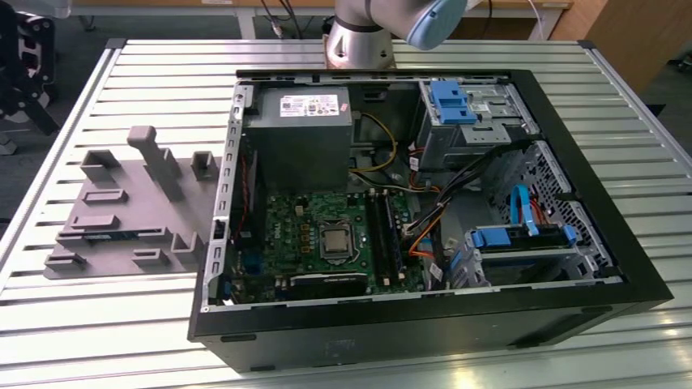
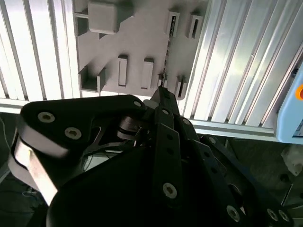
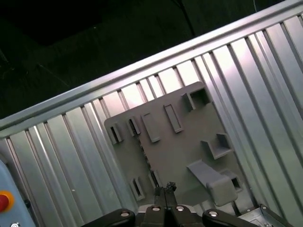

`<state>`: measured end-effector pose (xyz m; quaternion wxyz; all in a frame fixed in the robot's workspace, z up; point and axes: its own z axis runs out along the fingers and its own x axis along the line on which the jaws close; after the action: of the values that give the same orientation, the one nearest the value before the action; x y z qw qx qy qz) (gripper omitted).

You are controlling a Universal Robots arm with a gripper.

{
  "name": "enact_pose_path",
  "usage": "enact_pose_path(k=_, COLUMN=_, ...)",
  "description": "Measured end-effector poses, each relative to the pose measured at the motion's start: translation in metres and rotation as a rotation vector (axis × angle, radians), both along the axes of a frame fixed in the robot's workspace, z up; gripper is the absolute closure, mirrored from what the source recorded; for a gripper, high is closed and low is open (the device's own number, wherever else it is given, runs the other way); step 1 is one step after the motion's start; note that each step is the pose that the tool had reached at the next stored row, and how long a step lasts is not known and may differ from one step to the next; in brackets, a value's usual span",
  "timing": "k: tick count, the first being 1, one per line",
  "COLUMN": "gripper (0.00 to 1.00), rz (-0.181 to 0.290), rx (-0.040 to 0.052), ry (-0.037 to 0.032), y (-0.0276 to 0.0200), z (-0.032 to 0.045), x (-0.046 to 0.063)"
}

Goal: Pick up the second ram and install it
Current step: 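Pick up the second ram and move it above second insertion slot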

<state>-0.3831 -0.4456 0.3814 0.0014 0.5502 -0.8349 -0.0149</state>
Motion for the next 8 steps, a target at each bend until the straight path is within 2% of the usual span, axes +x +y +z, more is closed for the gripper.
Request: enact_pose_path(k=8, gripper=0.89, rz=0.128, rx=-0.0001, ry=0.0001, y=0.0, z=-0.0014, x=-0.0003)
